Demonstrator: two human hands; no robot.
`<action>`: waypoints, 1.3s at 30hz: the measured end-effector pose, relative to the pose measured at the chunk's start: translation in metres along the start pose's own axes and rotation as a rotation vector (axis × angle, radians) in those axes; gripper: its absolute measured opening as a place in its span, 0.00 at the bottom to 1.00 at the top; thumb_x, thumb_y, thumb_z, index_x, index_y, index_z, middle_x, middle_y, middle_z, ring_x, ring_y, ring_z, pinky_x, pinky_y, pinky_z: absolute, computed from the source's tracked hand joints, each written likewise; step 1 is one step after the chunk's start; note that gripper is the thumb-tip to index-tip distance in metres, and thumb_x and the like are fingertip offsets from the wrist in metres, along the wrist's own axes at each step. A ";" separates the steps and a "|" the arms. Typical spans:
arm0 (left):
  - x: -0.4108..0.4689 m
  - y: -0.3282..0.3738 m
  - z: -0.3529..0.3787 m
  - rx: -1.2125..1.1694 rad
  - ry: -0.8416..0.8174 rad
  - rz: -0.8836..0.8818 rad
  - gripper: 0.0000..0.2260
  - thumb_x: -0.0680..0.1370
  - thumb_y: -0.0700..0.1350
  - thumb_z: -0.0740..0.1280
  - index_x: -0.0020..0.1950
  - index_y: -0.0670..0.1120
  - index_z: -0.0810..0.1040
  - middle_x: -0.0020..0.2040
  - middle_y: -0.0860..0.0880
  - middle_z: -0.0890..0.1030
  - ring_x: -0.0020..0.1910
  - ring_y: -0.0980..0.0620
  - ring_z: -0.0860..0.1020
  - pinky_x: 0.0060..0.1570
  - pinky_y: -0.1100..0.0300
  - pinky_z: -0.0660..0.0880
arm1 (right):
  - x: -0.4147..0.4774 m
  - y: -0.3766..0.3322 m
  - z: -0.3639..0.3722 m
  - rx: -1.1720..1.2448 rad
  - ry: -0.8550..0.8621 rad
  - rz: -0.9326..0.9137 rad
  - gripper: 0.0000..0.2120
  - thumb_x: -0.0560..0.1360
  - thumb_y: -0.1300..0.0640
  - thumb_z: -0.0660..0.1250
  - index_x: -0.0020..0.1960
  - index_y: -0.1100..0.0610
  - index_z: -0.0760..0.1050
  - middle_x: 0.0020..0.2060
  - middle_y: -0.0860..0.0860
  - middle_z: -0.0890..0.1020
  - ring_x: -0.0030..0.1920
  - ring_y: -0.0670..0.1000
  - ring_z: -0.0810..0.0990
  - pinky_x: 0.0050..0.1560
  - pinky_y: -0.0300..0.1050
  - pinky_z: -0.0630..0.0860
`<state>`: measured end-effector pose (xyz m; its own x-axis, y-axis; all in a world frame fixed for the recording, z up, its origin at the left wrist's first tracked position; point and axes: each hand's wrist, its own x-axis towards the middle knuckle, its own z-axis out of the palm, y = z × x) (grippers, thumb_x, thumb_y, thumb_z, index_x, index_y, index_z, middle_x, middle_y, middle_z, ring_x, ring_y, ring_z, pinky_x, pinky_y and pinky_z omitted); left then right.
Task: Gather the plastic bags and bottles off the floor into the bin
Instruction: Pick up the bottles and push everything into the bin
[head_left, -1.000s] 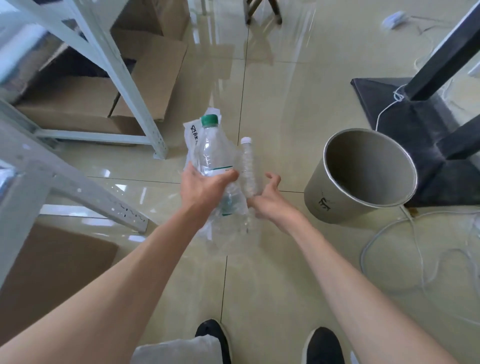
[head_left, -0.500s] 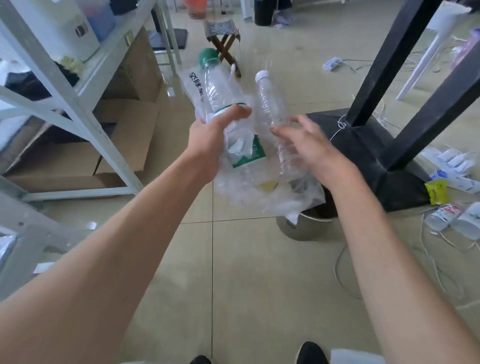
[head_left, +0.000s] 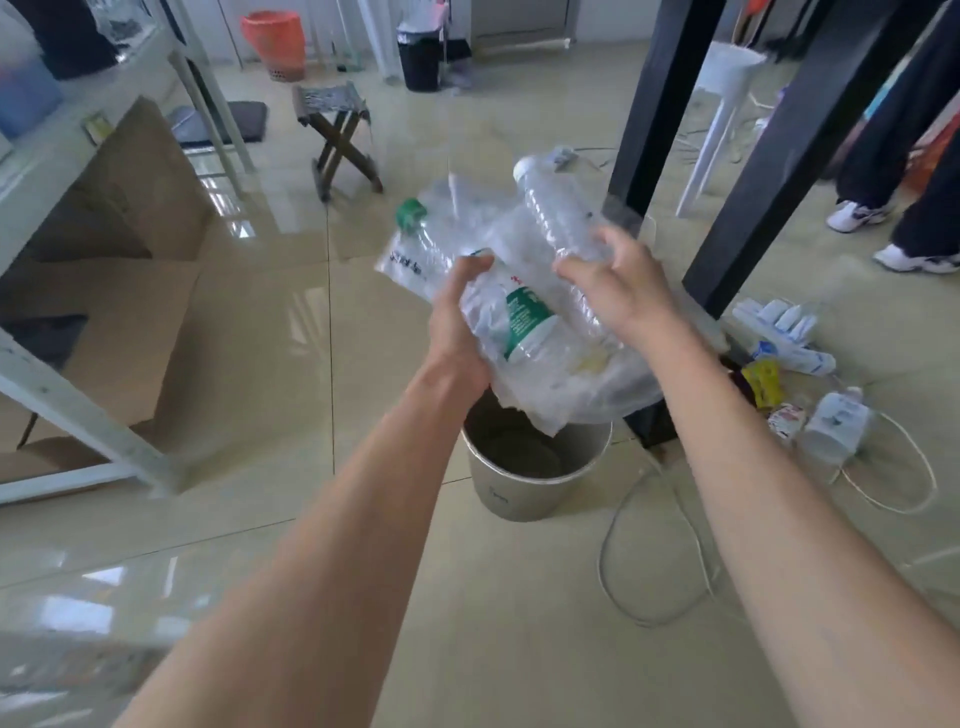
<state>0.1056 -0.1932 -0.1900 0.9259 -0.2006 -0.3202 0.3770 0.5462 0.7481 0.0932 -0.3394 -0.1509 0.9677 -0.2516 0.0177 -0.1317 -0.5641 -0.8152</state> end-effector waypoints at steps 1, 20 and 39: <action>0.013 -0.022 -0.010 0.057 0.093 -0.062 0.26 0.65 0.55 0.75 0.58 0.42 0.80 0.52 0.41 0.80 0.46 0.43 0.80 0.49 0.53 0.78 | 0.002 0.020 0.013 -0.065 -0.034 0.028 0.34 0.73 0.47 0.68 0.77 0.53 0.63 0.74 0.52 0.69 0.71 0.54 0.69 0.66 0.50 0.67; 0.040 -0.156 -0.088 1.033 0.650 -0.341 0.28 0.73 0.47 0.69 0.68 0.34 0.68 0.60 0.41 0.80 0.58 0.40 0.81 0.44 0.56 0.74 | 0.008 0.155 0.125 -0.329 -0.734 0.548 0.17 0.67 0.46 0.61 0.48 0.55 0.77 0.48 0.58 0.84 0.50 0.62 0.83 0.60 0.54 0.76; 0.037 -0.177 -0.090 0.650 0.877 -0.403 0.38 0.64 0.55 0.77 0.67 0.47 0.63 0.64 0.46 0.73 0.64 0.39 0.74 0.61 0.41 0.75 | -0.013 0.172 0.146 -0.325 -0.732 0.632 0.25 0.60 0.44 0.62 0.49 0.59 0.80 0.44 0.60 0.87 0.46 0.63 0.87 0.57 0.61 0.79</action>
<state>0.0710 -0.2237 -0.3864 0.4974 0.5056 -0.7049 0.8172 -0.0003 0.5764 0.0892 -0.3178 -0.3756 0.5802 -0.0959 -0.8088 -0.6107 -0.7083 -0.3541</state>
